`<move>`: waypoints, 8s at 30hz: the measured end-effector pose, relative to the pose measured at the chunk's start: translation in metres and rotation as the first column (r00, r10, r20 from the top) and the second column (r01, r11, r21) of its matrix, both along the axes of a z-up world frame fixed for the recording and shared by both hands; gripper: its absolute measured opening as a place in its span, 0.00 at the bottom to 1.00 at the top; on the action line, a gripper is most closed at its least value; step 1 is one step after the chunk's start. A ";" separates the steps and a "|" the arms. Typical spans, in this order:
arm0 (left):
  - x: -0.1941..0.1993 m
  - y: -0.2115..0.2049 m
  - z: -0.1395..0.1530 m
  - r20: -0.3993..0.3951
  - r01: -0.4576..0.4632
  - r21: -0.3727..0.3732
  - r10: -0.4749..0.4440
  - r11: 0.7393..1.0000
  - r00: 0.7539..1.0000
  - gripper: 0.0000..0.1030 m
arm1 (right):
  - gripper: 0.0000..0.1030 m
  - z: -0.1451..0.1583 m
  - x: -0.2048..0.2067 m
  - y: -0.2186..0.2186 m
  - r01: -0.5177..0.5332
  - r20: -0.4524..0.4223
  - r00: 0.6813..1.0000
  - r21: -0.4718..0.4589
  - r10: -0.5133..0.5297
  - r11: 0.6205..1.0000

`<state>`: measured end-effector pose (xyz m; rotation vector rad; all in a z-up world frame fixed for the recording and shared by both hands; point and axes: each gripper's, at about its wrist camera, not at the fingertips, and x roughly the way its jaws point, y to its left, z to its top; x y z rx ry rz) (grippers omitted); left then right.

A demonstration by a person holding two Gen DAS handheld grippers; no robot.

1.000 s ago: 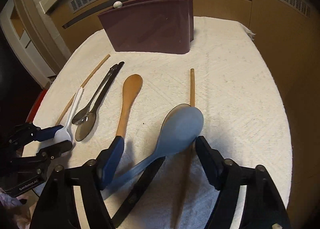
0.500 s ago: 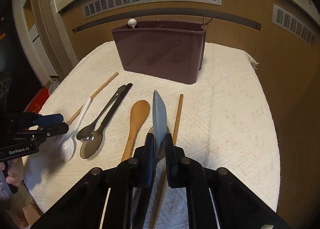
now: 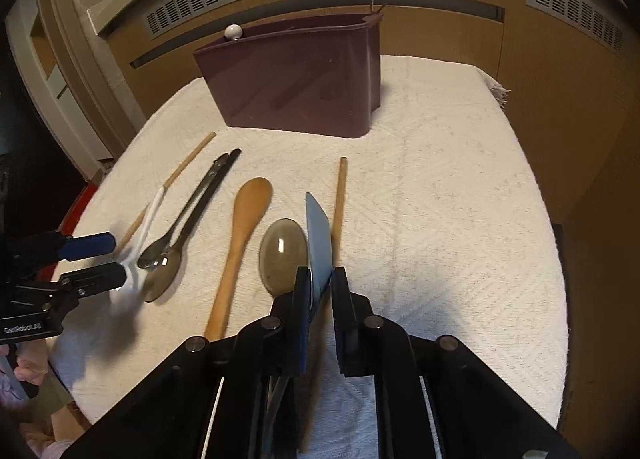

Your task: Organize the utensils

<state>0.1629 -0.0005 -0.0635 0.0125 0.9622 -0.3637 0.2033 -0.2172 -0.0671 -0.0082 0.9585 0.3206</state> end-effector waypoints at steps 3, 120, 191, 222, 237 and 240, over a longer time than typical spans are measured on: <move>-0.001 -0.005 -0.001 0.006 0.009 0.016 -0.009 1.000 1.000 0.54 | 0.41 -0.003 0.001 -0.004 0.031 0.022 0.999 -0.054 -0.029 0.998; 0.027 -0.060 0.020 0.069 0.034 0.028 -0.036 0.999 0.997 0.61 | 0.30 0.025 -0.010 -0.034 0.180 0.148 0.975 -0.081 -0.166 0.980; 0.115 -0.004 0.233 0.705 -0.074 -0.086 0.113 0.994 0.700 0.31 | 0.30 0.230 0.063 0.019 0.027 0.615 0.789 -0.012 -0.014 1.000; 0.082 0.051 0.057 0.276 -0.139 0.042 0.122 0.989 0.953 0.58 | 1.00 0.080 0.044 0.057 -0.052 0.377 0.920 -0.156 0.109 0.986; -0.023 0.156 0.044 0.268 -0.505 -0.071 0.504 0.860 0.821 0.71 | 0.23 0.002 -0.034 0.192 -0.600 -0.054 0.800 -0.080 0.598 0.796; -0.026 0.163 0.040 0.252 -0.510 -0.084 0.514 0.856 0.820 0.71 | 0.22 -0.008 -0.029 0.202 -0.596 -0.079 0.802 -0.070 0.591 0.800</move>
